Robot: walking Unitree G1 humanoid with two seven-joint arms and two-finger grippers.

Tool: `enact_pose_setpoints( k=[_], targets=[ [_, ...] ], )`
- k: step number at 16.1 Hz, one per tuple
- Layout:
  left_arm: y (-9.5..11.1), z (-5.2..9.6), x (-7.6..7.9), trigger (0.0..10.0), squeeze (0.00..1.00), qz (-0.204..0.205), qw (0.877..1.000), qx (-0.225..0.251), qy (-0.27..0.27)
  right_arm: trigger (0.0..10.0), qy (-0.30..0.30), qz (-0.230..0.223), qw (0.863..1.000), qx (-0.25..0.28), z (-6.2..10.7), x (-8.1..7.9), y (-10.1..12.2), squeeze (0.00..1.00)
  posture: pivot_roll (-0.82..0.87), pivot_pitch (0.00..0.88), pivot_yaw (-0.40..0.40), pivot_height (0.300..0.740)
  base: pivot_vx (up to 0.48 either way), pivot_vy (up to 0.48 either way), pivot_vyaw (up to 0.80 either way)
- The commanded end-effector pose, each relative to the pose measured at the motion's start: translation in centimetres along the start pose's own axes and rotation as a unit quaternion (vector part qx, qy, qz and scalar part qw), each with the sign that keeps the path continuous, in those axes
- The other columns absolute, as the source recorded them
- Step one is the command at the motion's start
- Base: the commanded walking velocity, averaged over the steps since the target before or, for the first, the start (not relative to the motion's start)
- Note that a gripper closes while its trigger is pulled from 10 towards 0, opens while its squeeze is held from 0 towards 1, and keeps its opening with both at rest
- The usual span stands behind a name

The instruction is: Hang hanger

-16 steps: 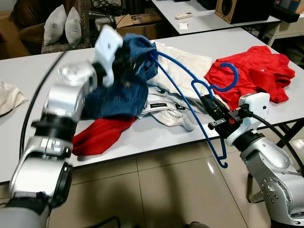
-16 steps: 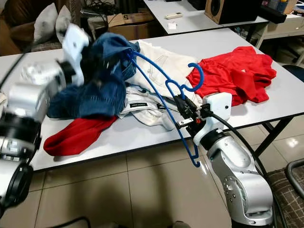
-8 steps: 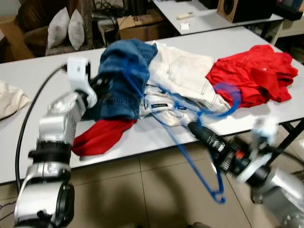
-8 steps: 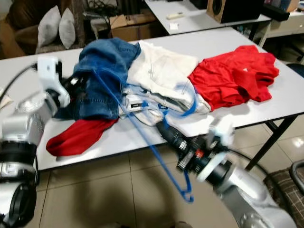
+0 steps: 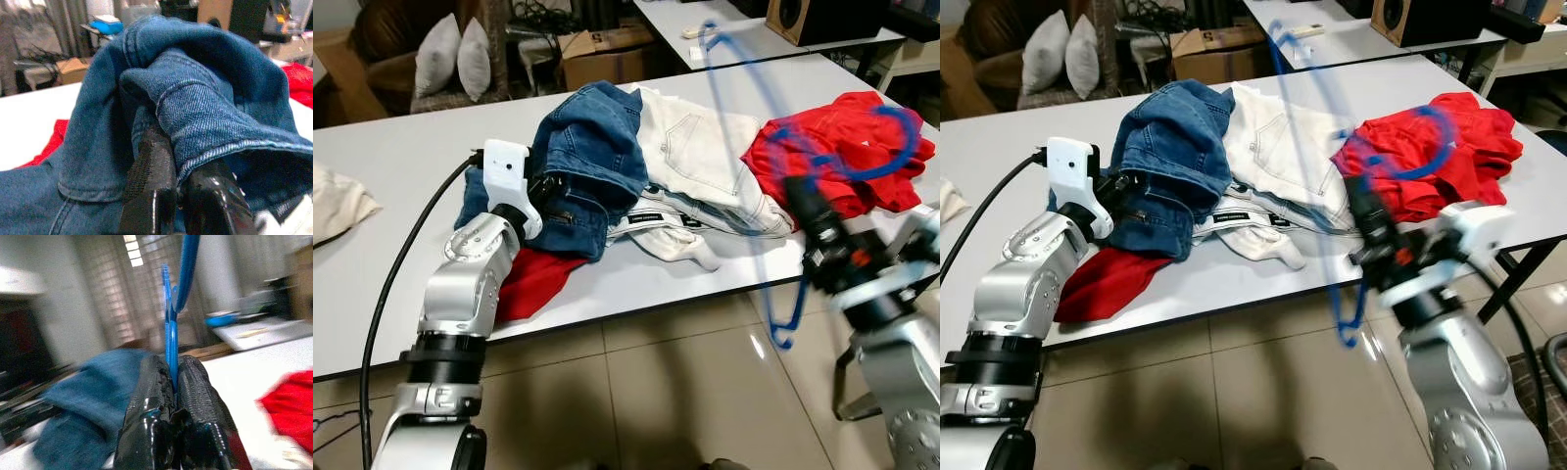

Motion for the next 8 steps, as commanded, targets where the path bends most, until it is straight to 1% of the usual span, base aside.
enact_pose_setpoints(
  k=[1,2,3,4,5,6,8],
  targets=[
    [0.9,0.5,0.2,10.0,0.00,-0.007,1.000,0.022,0.016,10.0,-0.050,0.031,0.998,-0.022,-0.3,0.7,-0.9,0.00,-0.09,0.000,0.098,0.740,0.000,0.000,0.00],
    [1.2,0.7,0.5,10.0,0.00,0.006,0.999,0.028,0.018,10.0,-0.050,0.039,0.997,-0.035,-0.6,0.3,-1.4,0.00,-0.08,0.000,0.088,0.740,0.000,0.000,0.00],
    [1.4,0.8,0.6,10.0,0.00,0.010,0.999,0.030,0.018,10.0,-0.051,0.038,0.997,-0.035,-0.7,0.2,-1.4,0.00,-0.08,0.000,0.088,0.740,0.000,0.000,0.00],
    [1.0,1.3,0.7,10.0,0.00,0.017,0.999,0.032,0.023,10.0,-0.056,0.038,0.997,-0.044,-0.8,-0.5,-2.2,0.00,-0.08,0.000,0.075,0.740,-0.251,0.000,0.00],
    [0.5,1.8,1.0,10.0,0.00,0.018,0.999,0.027,0.024,10.0,-0.059,0.052,0.996,-0.051,-0.9,-1.0,-2.7,0.00,-0.07,0.000,0.060,0.740,-0.341,0.000,0.00],
    [0.0,2.1,1.4,10.0,0.00,0.011,0.999,0.023,0.022,10.0,-0.059,0.063,0.995,-0.049,-1.0,-1.4,-2.8,0.00,-0.07,0.000,0.053,0.740,-0.341,0.000,0.00],
    [-0.2,2.5,2.1,10.0,0.00,0.014,0.999,0.020,0.023,10.0,-0.046,0.103,0.993,-0.041,-1.6,-2.0,-2.7,0.00,-0.06,0.000,0.035,0.740,-0.270,0.000,0.00]
  ],
)
Point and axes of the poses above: a point about 5 cm out from each wrist's last joint towards the gripper, its own z axis pointing back from the gripper into the wrist, its own y axis along the axis of the wrist's last joint, x = y × z, the point moved 1 cm from there along -z, pointing out of the wrist towards the gripper, and after that the axes turned 7 degrees about z, right-handed, at the moved point
